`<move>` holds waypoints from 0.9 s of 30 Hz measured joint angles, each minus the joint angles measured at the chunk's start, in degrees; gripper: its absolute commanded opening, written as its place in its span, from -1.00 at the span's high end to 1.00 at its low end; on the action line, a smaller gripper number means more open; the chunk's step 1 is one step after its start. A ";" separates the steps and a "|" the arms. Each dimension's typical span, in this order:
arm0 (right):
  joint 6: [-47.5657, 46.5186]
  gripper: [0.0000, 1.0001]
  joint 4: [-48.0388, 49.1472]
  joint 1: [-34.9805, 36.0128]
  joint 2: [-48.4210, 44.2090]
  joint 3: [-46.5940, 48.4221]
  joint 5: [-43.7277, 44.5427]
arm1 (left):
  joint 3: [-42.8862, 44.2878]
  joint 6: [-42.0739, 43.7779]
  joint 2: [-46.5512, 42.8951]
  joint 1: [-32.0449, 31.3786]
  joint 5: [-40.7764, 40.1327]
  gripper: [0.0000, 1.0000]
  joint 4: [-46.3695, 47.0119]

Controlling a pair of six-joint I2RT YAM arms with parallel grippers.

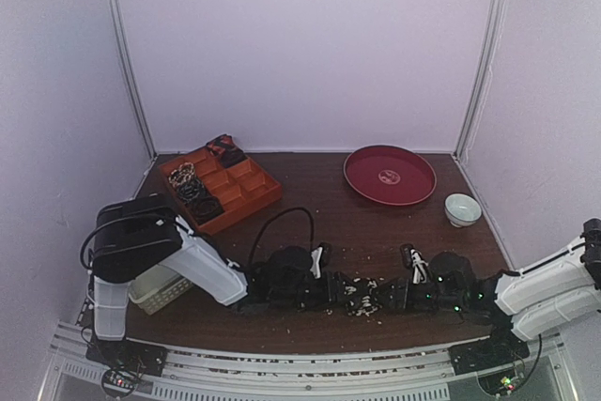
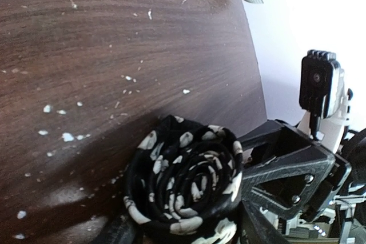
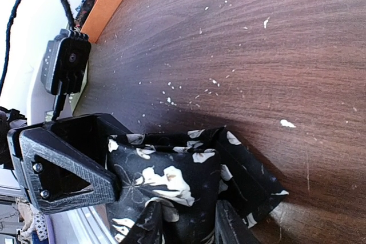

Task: Roll the ties
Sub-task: Pick up the tie from the center of the board.

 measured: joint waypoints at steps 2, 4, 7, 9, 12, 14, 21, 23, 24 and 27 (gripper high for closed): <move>0.07 0.33 -0.48 0.00 -0.55 -0.02 0.22 | 0.68 -0.28 0.02 -0.09 -0.02 -0.04 -0.61; 0.07 0.32 -1.18 0.00 -1.01 -0.02 0.28 | 1.29 -0.42 0.09 -0.13 0.00 -0.04 -1.70; 0.02 0.30 -2.38 0.00 -1.86 0.00 0.33 | 1.84 -0.66 0.31 -0.15 0.11 -0.05 -2.38; 0.02 0.30 -3.52 0.00 -2.67 0.04 0.33 | 2.03 -0.87 0.46 -0.17 0.35 -0.13 -2.45; 0.00 0.30 -4.85 0.00 -3.48 0.13 0.22 | 2.05 -1.99 0.74 -0.17 1.16 -0.23 -1.99; 0.04 0.31 -4.85 0.00 -3.52 0.11 -0.04 | 2.03 -2.93 0.87 -0.20 2.05 -0.28 -1.55; 0.42 0.33 -3.63 0.00 -3.72 -0.87 -0.52 | 1.70 -5.84 1.73 -0.55 4.79 -0.18 0.52; 0.48 0.33 -3.56 0.00 -4.00 -1.03 -0.52 | 1.60 -6.21 2.05 -0.55 5.03 -0.11 1.29; 0.50 0.33 -3.56 0.00 -4.07 -1.07 -0.52 | 1.60 -6.27 2.27 -0.55 5.18 -0.07 1.73; 0.52 0.33 -3.69 0.00 -4.20 -1.09 -0.46 | 1.62 -6.49 3.41 -0.52 5.81 0.06 3.63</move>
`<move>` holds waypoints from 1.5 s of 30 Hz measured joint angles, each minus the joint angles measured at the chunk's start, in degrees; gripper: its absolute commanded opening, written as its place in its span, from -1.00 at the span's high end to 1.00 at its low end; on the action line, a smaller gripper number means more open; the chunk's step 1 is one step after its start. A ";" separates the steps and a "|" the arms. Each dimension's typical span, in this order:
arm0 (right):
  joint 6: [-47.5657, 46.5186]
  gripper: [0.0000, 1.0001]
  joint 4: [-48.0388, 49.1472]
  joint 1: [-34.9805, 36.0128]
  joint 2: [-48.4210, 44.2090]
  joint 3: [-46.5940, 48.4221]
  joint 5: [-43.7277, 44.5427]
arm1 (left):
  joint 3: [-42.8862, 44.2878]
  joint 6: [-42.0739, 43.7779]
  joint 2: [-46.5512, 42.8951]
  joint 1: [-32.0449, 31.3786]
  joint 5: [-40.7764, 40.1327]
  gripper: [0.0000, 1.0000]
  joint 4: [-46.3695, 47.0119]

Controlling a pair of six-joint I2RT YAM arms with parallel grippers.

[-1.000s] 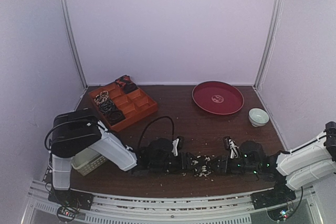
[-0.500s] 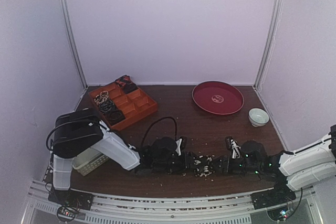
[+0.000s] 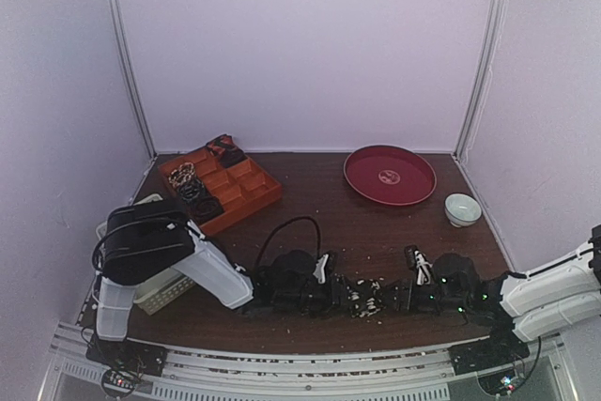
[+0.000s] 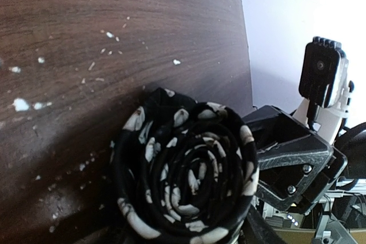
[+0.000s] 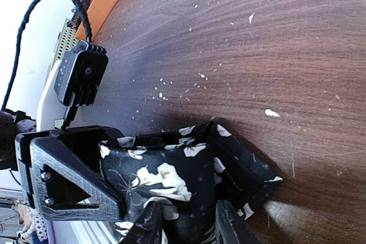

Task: Roll the ties
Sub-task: Pick up the tie from the center of the board.

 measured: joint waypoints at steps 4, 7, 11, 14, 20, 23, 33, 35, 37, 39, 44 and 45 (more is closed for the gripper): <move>-0.04 0.31 -0.15 0.00 -0.02 0.00 0.04 | 0.13 0.52 0.90 0.07 0.52 0.27 1.36; -0.42 0.23 -0.81 0.00 -0.55 0.00 0.31 | 0.70 2.21 0.90 0.37 0.68 0.31 0.24; -2.01 0.10 -4.83 -0.61 -3.17 0.63 0.52 | 1.99 6.10 0.37 0.90 1.03 0.31 -2.97; -3.98 0.03 -10.12 -1.62 -6.43 2.93 0.68 | 4.33 10.05 -0.11 1.03 1.07 0.31 -7.48; -6.47 0.16 -16.74 -3.28 -9.99 6.29 1.99 | 7.30 16.24 -0.50 1.07 0.66 0.32 -13.51; -6.32 0.18 -17.64 -3.56 -9.94 4.70 1.95 | 7.30 17.77 -0.63 1.07 0.52 0.33 -13.88; -5.57 0.20 -26.38 -3.58 -17.66 4.63 5.55 | 6.95 30.60 -3.87 -0.96 -8.33 0.33 -17.99; -5.16 0.20 -28.72 -3.58 -19.65 5.29 8.74 | 6.73 34.99 -4.04 -2.27 -11.47 0.34 -18.03; -5.01 0.20 -30.42 -3.58 -20.98 5.42 11.96 | 5.92 39.52 -4.09 -3.96 -14.91 0.34 -17.18; -5.01 0.20 -32.15 -3.61 -20.90 5.86 14.58 | 5.20 44.26 -4.09 -6.12 -19.19 0.38 -16.20; -4.98 0.20 -32.52 -4.04 -16.24 7.54 16.68 | 3.82 52.00 -4.09 -10.38 -26.71 0.41 -14.10; -4.92 0.21 -32.22 -4.35 -14.95 7.65 16.48 | 3.69 53.05 -4.09 -10.91 -27.82 0.41 -13.92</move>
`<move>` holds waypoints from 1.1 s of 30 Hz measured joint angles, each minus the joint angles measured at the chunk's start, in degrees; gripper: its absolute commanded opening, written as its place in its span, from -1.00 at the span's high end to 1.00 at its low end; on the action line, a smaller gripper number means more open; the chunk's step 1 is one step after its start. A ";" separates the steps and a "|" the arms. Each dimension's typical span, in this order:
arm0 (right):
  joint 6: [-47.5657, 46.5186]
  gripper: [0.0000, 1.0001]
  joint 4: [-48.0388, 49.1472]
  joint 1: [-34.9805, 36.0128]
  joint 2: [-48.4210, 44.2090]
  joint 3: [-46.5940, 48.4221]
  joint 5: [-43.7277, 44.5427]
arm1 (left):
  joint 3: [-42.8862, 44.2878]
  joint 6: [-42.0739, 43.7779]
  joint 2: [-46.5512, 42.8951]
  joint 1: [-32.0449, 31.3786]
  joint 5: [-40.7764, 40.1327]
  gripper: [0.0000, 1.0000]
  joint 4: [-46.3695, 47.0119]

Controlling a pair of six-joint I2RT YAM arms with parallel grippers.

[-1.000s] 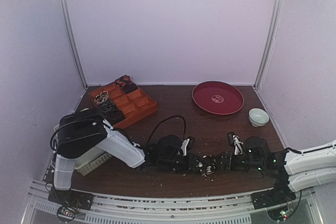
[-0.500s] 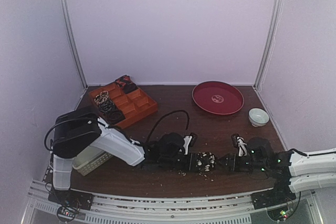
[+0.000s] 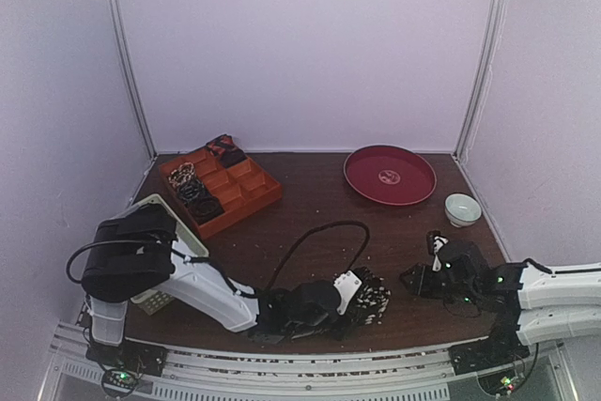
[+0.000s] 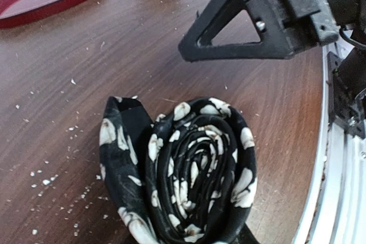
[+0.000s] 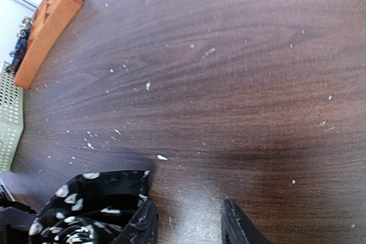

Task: Roll the ties
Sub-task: Pick up the tie from the center of the board, then adjust the tie at the center of the board.

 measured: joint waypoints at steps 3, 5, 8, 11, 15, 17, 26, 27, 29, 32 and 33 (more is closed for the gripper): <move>0.44 0.22 1.42 -1.11 3.34 0.02 -1.46 | -0.02 2.80 0.00 -0.81 -3.39 0.41 0.04; 0.96 0.23 2.67 -1.81 5.29 0.02 -2.54 | -0.02 3.93 0.00 -1.03 -5.99 0.41 0.04; 1.44 0.23 4.31 -2.16 7.08 0.02 -3.82 | 0.00 5.18 0.11 -1.07 -9.31 0.41 0.33; 1.66 0.23 6.23 -2.21 7.91 -0.02 -5.40 | 0.33 6.80 1.29 -1.07 -12.26 0.41 1.60; 1.68 0.23 9.42 -2.23 9.53 -0.13 -7.48 | 2.05 8.35 3.98 -1.07 -14.53 0.40 3.58; 1.64 0.24 10.80 -2.27 10.80 -0.13 -7.96 | 3.48 8.81 6.03 -1.07 -14.86 0.39 5.16; 0.70 0.28 15.34 -3.76 18.67 1.29 -8.02 | 5.73 10.54 9.86 -1.05 -15.28 0.22 9.62; 0.33 0.28 16.11 -3.87 19.54 1.55 -8.09 | 5.99 10.73 10.12 -1.05 -15.13 0.19 9.70; -0.31 0.29 17.81 -4.07 21.29 2.08 -8.33 | 6.19 11.17 10.34 -0.98 -14.71 0.11 9.97; -1.03 0.30 20.24 -4.20 23.61 2.67 -8.55 | 6.19 11.69 10.58 -0.57 -13.55 -0.01 10.34; -1.31 0.30 20.96 -4.26 24.44 2.97 -8.63 | 6.19 11.78 10.67 -0.35 -13.00 -0.05 10.49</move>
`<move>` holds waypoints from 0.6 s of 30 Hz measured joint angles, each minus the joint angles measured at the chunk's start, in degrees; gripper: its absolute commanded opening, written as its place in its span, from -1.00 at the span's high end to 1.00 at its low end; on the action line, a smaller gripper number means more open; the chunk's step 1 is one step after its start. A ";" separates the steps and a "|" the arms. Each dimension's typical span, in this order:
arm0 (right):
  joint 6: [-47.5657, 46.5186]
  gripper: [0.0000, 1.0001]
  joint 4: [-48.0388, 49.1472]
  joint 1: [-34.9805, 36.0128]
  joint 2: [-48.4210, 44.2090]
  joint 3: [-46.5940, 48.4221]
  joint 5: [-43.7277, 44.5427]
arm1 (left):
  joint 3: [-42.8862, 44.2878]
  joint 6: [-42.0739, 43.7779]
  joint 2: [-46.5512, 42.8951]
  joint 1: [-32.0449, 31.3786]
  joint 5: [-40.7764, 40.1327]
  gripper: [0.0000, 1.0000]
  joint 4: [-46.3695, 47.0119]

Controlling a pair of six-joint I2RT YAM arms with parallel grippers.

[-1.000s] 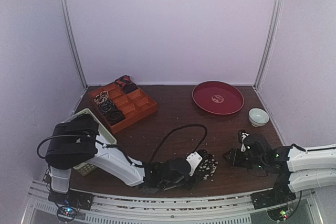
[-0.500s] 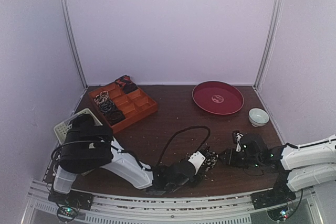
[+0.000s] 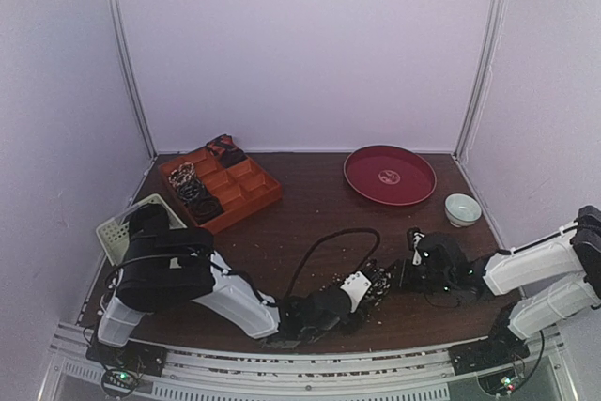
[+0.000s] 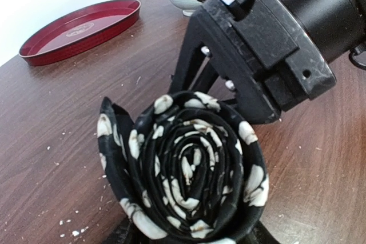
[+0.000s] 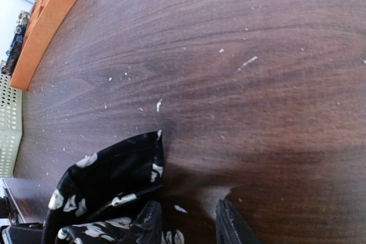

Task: Roll the ties
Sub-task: Adjust the tie at the center of the board.

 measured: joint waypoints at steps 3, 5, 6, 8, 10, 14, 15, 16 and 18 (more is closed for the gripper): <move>-0.48 0.31 1.64 -0.09 1.77 0.59 -0.31 | 0.00 0.24 0.26 0.98 2.12 -0.17 0.20; -0.72 0.31 2.01 -0.11 2.60 1.14 -0.35 | -0.02 0.31 0.35 1.68 3.23 -0.26 0.20; -0.96 0.31 2.12 -0.11 2.93 1.36 -0.39 | -0.02 0.37 0.42 2.03 3.80 -0.31 0.20; -1.40 0.32 2.27 -0.11 3.39 1.73 -0.59 | -0.02 0.50 0.50 2.60 4.79 -0.36 0.02; -1.60 0.32 2.27 -0.11 3.76 2.03 -0.79 | -0.02 0.70 0.52 3.08 5.42 -0.40 -0.09; -1.70 0.34 2.29 -0.11 3.98 2.16 -0.94 | 0.15 1.07 0.52 3.50 6.05 -0.42 -0.83; -1.75 0.34 2.29 -0.11 3.98 2.16 -0.94 | 0.42 1.18 0.52 3.50 6.10 -0.42 -1.51; -1.77 0.34 2.29 -0.11 3.98 2.16 -0.94 | 0.81 1.31 0.52 3.50 6.10 -0.41 -2.21; -1.81 0.35 2.27 -0.11 3.96 2.16 -0.94 | 1.51 1.51 0.52 3.50 6.08 -0.40 -3.37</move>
